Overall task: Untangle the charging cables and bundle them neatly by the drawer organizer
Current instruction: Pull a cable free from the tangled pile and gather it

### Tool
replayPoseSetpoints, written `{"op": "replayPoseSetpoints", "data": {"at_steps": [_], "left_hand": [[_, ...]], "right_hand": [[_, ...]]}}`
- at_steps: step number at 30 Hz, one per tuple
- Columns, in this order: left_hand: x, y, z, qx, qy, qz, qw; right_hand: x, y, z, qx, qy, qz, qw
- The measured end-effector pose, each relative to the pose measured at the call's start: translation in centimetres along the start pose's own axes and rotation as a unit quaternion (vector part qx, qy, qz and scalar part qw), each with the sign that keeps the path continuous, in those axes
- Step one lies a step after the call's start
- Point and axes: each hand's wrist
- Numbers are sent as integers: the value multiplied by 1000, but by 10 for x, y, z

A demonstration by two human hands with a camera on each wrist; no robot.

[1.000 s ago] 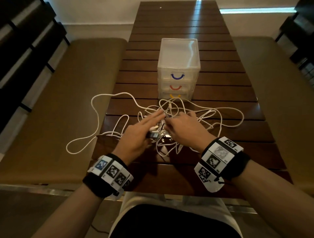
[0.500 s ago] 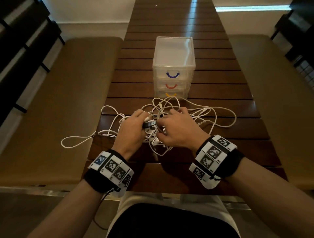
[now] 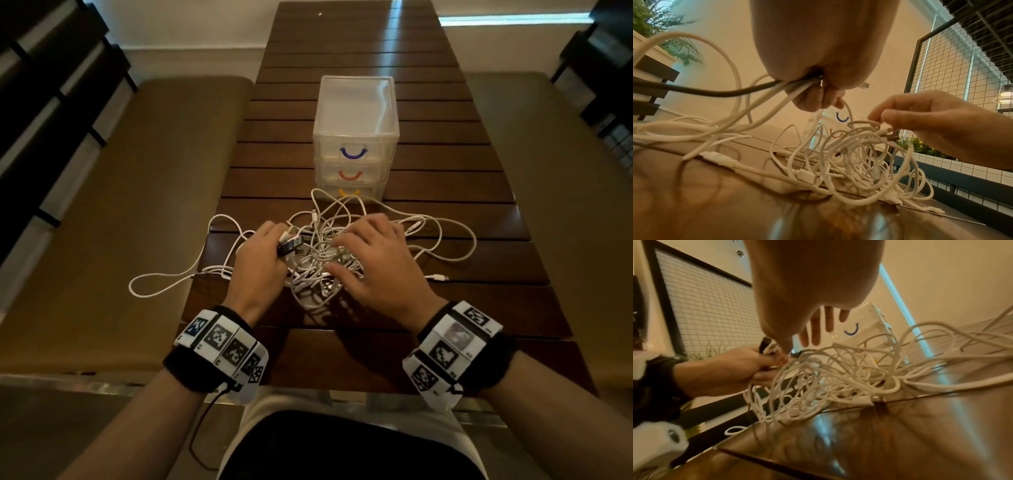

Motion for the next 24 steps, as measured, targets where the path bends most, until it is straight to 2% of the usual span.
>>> {"op": "replayPoseSetpoints", "data": {"at_steps": [2, 4, 8, 13, 19, 21, 22, 24], "left_hand": [[0, 1, 0, 2, -7, 4, 1000], [-2, -1, 1, -3, -9, 11, 1000], [-4, -7, -3, -47, -40, 26, 998], [-2, -4, -3, -69, -65, 47, 994], [-10, -6, 1, -81, -69, 64, 992], [-10, -10, 0, -80, -81, 73, 991], [-9, -13, 0, -80, -85, 75, 990], [-8, -17, -2, -84, -93, 80, 989]], "right_hand": [[5, 7, 0, 60, 12, 28, 998], [8, 13, 0, 90, -11, 44, 995], [12, 12, 4, 90, -71, 57, 992], [14, 5, 3, 101, -97, 138, 980], [15, -8, -12, 183, -49, 199, 962], [17, -6, -17, 194, -26, 162, 967], [19, -5, -18, 196, -4, 110, 974], [19, -2, -19, 154, 49, -9, 987]]}}
Point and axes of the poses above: each hand's wrist, its own z-axis away from the middle knuckle, its own y-axis out of the palm, x = y × z, and after that the axes turned 9 degrees about y, right-handed
